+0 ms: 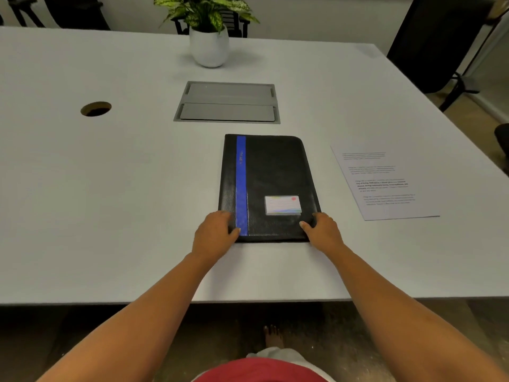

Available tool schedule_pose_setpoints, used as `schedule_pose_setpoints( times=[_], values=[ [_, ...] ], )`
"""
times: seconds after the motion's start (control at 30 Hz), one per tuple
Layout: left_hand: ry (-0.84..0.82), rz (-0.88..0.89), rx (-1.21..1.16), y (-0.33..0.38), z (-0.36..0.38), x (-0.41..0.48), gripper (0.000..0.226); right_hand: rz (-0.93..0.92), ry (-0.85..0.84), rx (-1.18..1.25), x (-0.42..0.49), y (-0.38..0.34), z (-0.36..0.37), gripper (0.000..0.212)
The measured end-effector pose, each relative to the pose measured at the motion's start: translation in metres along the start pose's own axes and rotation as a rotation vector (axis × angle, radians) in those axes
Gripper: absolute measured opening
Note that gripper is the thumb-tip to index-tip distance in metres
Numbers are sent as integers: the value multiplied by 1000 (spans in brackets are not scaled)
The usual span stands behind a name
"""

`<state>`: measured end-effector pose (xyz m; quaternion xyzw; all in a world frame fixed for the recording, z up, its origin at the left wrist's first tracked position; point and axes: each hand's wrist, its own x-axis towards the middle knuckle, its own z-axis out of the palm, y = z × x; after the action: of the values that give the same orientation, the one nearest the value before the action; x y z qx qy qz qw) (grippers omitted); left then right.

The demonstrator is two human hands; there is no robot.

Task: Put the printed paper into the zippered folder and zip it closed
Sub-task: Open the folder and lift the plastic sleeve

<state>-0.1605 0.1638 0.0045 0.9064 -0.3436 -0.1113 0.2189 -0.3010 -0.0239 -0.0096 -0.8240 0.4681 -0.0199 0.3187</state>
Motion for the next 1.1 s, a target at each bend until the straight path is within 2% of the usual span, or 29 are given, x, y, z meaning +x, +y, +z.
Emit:
schedule_pose_setpoints(
  times=[0.13,0.2,0.5,0.6,0.7,0.83,0.93,1.0,1.1],
  values=[
    [-225,-28,137,-4,15,8,71,148,38,150,8,-12,5,53],
    [-325,-61,155,-7,19,7,83,187,26,161,11,-14,6,54],
    [-420,-68,220,-3,18,8,91,323,90,288,17,-25,-10,42],
    [-420,-76,207,-3,17,9,92,322,179,366,10,-37,-18,37],
    [-387,-100,116,-6,18,11,92,264,300,445,1,-56,-29,30],
    [-311,-105,-33,-2,14,9,92,86,442,507,-11,-97,-45,20],
    [-138,30,-252,11,-1,7,101,-85,497,549,-25,-132,-52,18],
    [3,154,-386,26,-20,7,99,-191,497,624,-36,-153,-52,17],
    [182,296,-467,46,-55,13,93,-313,410,799,-49,-177,-45,17]
  ],
)
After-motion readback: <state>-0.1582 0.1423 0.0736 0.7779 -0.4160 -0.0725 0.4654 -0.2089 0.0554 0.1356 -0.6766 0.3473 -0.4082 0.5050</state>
